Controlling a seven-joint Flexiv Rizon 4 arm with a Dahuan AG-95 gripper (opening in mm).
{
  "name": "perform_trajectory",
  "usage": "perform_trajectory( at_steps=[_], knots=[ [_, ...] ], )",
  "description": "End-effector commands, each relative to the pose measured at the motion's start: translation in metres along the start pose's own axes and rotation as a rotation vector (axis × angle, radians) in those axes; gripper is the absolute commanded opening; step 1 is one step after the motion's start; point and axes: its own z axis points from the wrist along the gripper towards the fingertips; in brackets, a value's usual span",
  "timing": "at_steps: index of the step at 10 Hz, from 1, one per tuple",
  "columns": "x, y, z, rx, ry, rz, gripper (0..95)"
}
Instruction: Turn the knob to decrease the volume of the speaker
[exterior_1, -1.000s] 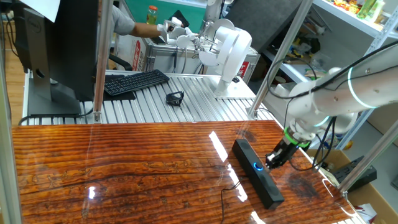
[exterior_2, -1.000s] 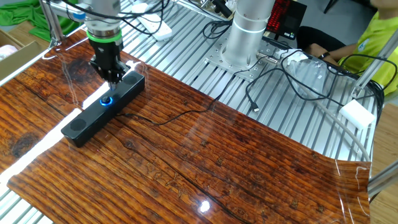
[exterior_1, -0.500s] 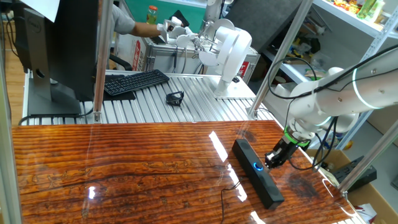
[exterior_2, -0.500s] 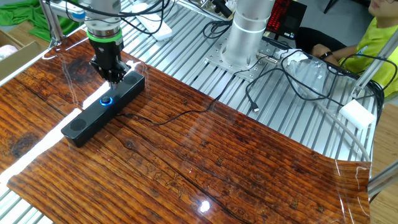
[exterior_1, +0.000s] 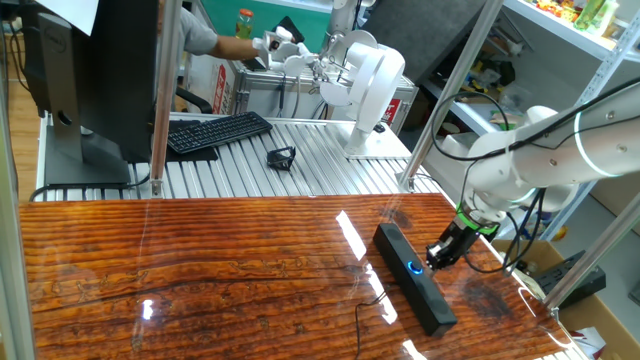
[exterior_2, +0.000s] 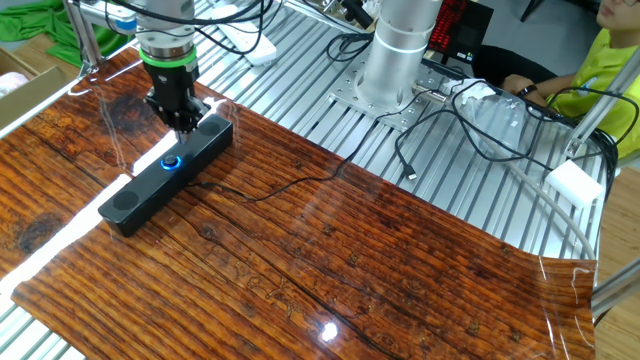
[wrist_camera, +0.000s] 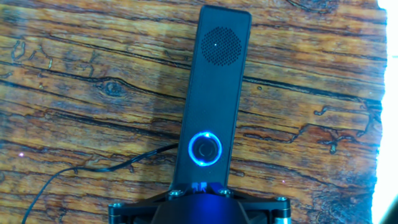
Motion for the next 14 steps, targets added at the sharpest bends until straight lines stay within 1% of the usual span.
perform_trajectory(
  at_steps=[1,5,6,8,9,10,11,12,14],
  knots=[
    [0.0005,-0.0002,-0.0004,-0.002,0.002,0.007,0.0],
    [0.0005,-0.0002,-0.0004,-0.014,0.006,-0.003,0.0],
    [0.0005,-0.0002,-0.0004,-0.026,0.010,0.002,0.0],
    [0.0005,-0.0002,-0.0004,-0.023,0.020,0.010,0.0],
    [0.0005,-0.0002,-0.0004,-0.016,0.038,0.003,0.0],
    [0.0005,-0.0002,-0.0004,-0.019,0.035,-0.007,0.0],
    [0.0005,-0.0002,-0.0004,-0.007,0.034,0.002,0.0],
    [0.0005,-0.0002,-0.0004,-0.002,0.040,0.022,0.0],
    [0.0005,-0.0002,-0.0004,-0.003,0.040,0.009,0.0]
  ],
)
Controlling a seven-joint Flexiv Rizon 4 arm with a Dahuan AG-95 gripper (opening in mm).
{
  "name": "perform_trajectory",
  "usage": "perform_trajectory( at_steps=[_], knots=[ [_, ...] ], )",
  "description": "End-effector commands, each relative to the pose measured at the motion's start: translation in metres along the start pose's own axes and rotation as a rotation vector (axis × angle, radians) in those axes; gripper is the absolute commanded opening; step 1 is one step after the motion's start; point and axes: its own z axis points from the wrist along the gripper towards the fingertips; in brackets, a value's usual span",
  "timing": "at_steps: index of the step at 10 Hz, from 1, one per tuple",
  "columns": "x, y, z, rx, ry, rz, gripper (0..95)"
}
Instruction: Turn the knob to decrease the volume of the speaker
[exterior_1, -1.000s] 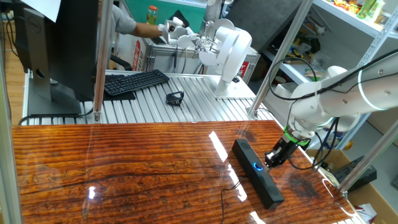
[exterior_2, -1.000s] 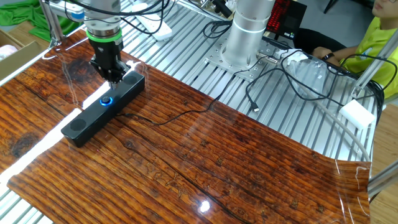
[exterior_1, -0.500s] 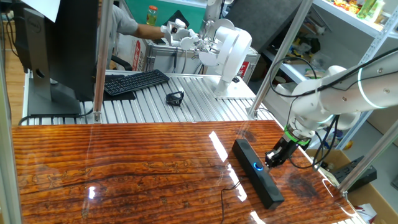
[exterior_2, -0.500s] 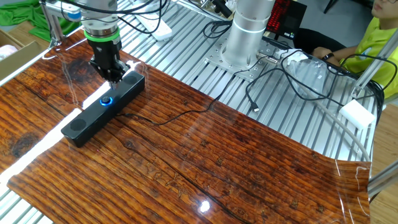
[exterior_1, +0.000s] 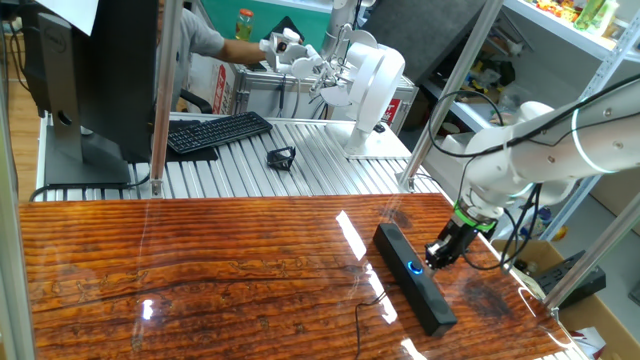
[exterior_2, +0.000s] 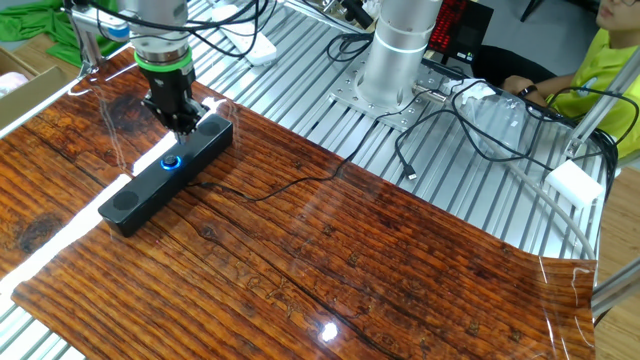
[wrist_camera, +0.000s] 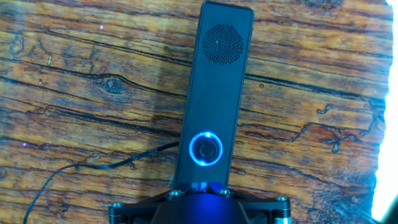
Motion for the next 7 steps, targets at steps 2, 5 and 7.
perform_trajectory(
  at_steps=[2,5,7],
  knots=[
    [0.0000,0.0009,0.0002,-0.005,0.004,0.010,0.0],
    [0.0000,0.0009,0.0002,-0.001,0.003,-0.004,0.0],
    [0.0000,0.0009,0.0002,-0.006,0.000,0.005,0.0]
  ],
)
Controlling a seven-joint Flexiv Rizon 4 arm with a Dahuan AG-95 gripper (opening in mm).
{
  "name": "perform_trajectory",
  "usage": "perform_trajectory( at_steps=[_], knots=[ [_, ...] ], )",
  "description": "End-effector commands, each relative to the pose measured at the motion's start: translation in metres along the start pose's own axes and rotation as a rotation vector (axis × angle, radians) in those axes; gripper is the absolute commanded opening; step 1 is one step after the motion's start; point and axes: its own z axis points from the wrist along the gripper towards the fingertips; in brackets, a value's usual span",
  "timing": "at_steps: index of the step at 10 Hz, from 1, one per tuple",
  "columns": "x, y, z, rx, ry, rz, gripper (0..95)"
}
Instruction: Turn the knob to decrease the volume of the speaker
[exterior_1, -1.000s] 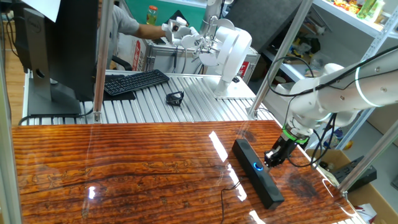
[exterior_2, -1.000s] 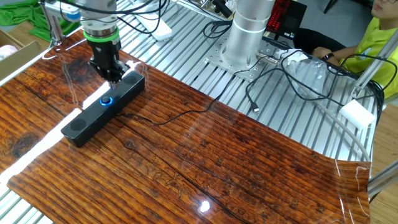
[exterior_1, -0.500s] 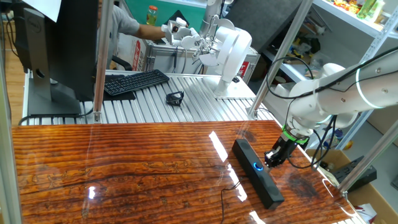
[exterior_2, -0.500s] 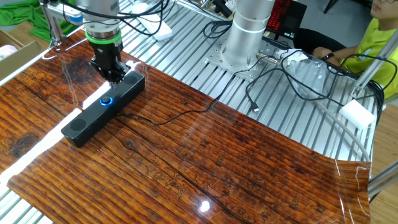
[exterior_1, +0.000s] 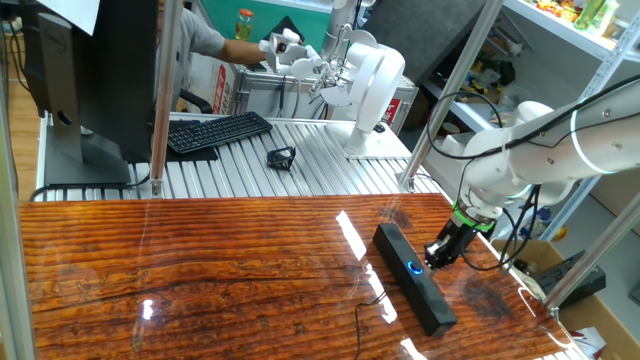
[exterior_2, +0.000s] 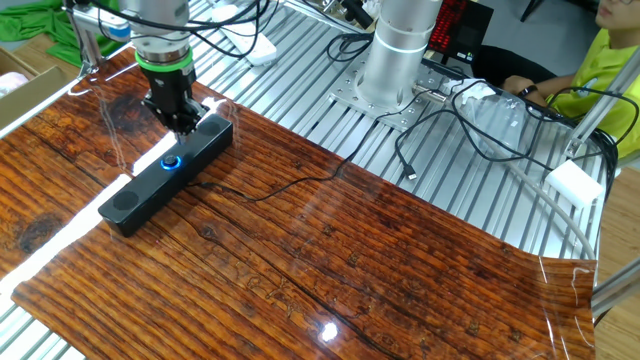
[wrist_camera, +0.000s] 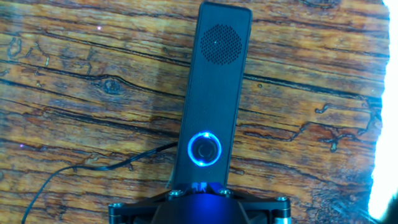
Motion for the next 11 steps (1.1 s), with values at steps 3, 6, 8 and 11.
perform_trajectory(
  at_steps=[3,6,8,11],
  knots=[
    [-0.001,0.001,-0.003,-0.016,0.013,-0.001,0.0],
    [-0.004,-0.001,-0.008,-0.016,0.035,0.008,0.0],
    [-0.004,-0.001,-0.009,-0.018,0.041,0.016,0.0],
    [-0.011,0.000,-0.012,-0.015,0.044,0.021,0.0]
  ],
)
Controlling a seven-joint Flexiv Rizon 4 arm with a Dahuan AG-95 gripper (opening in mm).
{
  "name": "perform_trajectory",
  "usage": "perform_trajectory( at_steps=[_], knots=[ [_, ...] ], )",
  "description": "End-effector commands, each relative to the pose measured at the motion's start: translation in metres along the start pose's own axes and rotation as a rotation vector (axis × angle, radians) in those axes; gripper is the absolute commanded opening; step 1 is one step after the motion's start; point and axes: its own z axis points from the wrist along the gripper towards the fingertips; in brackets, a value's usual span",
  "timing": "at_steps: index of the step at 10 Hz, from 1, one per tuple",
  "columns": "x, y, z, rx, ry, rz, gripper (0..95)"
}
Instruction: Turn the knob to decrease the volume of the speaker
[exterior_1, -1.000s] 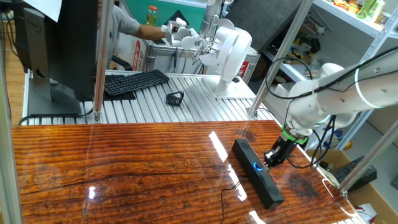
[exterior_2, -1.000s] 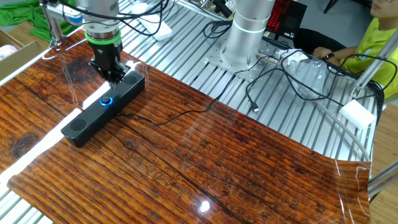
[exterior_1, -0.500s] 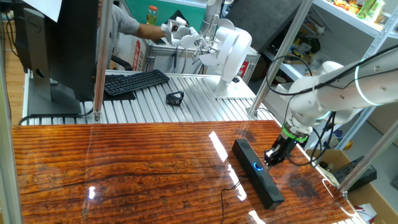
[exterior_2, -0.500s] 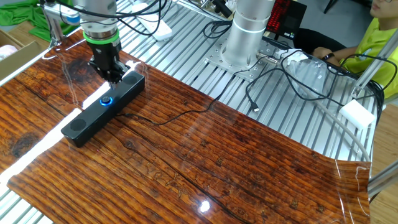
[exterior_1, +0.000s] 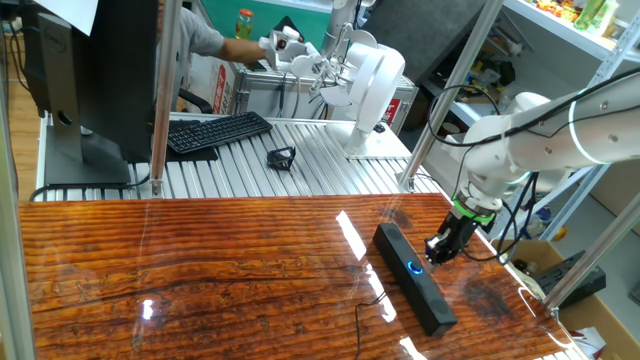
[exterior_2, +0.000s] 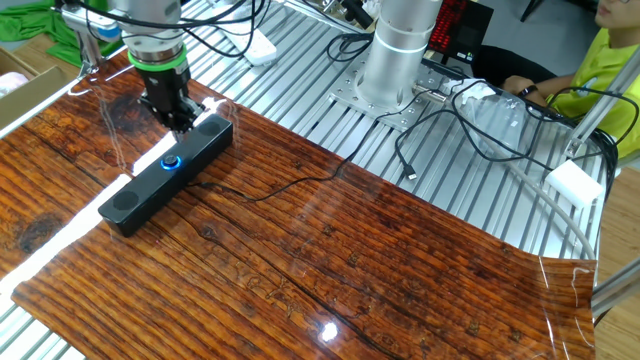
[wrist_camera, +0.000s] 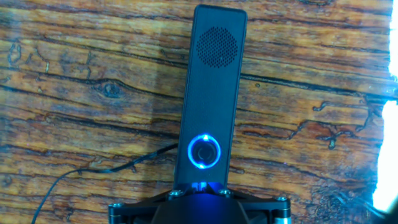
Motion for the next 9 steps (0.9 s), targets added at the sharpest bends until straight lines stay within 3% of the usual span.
perform_trajectory(
  at_steps=[1,5,9],
  knots=[
    [-0.004,0.001,-0.002,-0.003,0.005,-0.002,0.0],
    [-0.019,-0.001,-0.003,0.005,0.004,-0.010,0.0],
    [-0.029,-0.003,0.005,0.005,0.001,-0.011,0.0]
  ],
)
